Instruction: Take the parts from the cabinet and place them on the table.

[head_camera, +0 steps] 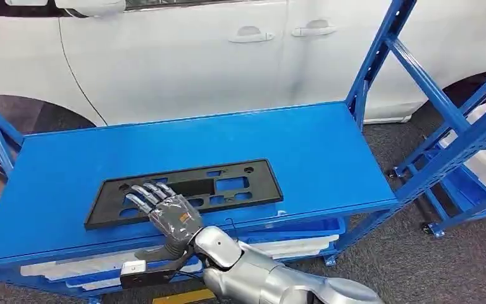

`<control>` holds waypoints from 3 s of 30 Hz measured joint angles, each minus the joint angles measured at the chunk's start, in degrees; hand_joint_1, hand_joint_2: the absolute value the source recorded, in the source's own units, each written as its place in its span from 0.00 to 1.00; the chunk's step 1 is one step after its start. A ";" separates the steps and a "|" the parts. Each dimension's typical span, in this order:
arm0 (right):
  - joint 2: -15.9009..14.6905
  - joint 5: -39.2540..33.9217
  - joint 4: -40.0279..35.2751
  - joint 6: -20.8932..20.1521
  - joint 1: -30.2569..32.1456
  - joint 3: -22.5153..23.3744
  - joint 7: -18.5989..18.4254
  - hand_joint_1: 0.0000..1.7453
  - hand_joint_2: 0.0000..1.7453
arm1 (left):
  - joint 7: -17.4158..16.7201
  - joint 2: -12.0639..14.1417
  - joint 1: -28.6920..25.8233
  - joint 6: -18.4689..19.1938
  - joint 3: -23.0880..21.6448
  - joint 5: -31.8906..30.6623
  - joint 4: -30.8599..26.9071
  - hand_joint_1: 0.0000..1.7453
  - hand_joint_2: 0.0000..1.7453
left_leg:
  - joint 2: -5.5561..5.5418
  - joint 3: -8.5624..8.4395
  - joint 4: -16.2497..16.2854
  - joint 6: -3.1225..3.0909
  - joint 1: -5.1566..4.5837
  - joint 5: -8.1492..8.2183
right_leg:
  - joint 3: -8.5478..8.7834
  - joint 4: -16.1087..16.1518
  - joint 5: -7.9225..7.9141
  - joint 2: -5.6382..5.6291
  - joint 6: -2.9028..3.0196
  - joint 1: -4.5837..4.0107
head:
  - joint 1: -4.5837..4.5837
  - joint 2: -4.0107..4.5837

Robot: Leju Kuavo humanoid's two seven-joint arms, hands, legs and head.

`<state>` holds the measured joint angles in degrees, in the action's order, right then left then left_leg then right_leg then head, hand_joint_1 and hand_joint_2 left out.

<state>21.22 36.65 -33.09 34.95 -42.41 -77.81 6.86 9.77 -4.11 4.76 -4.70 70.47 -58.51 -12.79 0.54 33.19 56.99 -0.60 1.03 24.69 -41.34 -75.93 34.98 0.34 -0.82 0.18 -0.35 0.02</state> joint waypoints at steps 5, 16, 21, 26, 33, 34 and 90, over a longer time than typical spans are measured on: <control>-0.09 1.76 0.00 2.91 -1.04 0.35 -4.05 0.00 1.00 | 0.18 -0.22 0.05 0.00 0.00 -0.04 0.00 0.00 0.00 | -1.00 -0.38 0.04 0.25 -0.08 0.15 | 7.59 17.12 -9.62 -0.54 1.61 -0.24 | 0.00 0.00; -0.31 13.06 3.59 4.81 -2.91 6.47 -6.93 0.00 1.00 | -0.13 -0.33 -0.26 -0.28 0.00 -0.35 0.00 0.00 0.00 | -0.88 8.22 18.14 3.27 0.22 8.15 | 8.14 19.11 -9.86 -0.08 3.02 -0.18 | -0.02 0.00; -0.26 15.17 4.26 4.85 -3.07 8.30 -7.50 0.00 1.00 | -0.09 -0.26 -0.11 -0.33 0.00 -0.37 0.00 0.00 0.00 | -0.39 -0.53 0.49 2.65 -0.14 0.79 | 8.34 18.48 -9.23 -0.10 2.26 -0.56 | 0.00 0.00; -0.26 22.77 4.33 4.90 -3.07 10.05 -9.16 0.00 1.00 | 0.55 -0.31 -0.14 -0.26 0.00 -0.42 0.00 0.00 0.00 | -0.64 -0.38 -0.19 0.62 0.13 -0.10 | 7.93 17.57 -8.56 -0.25 0.72 -0.36 | 0.00 0.00; -0.55 22.71 4.63 4.90 -1.23 11.85 -6.01 0.00 1.00 | 0.39 -0.15 -0.11 -0.52 0.20 -0.26 0.00 0.00 0.00 | -0.80 -0.09 -0.06 0.06 0.08 -0.14 | 1.44 4.42 -4.31 -0.27 0.25 0.19 | 0.00 0.00; -0.52 21.00 4.63 4.90 -1.32 11.89 -5.44 0.00 1.00 | 0.37 -0.15 -0.11 -0.59 0.33 -0.11 0.00 0.00 0.00 | -0.88 -0.16 0.02 0.20 0.08 -0.06 | 4.07 9.87 -7.05 -0.28 0.52 0.18 | 0.00 0.00; 0.04 35.89 3.30 -1.94 -1.02 -2.80 -15.97 0.00 1.00 | 1.35 -0.22 0.10 -1.18 1.81 -1.05 0.00 0.00 0.00 | -0.72 -0.53 -0.58 0.08 0.05 -0.04 | 2.98 6.57 -2.10 -0.41 0.33 -0.20 | 0.00 0.00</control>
<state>21.27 72.54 -29.79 33.01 -43.43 -80.60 -9.11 11.12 -4.33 4.85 -5.88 72.28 -59.56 -12.79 -0.18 32.66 56.41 -0.53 1.08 24.65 -38.35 -69.36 32.88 -0.06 -0.48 -0.02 -0.35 0.02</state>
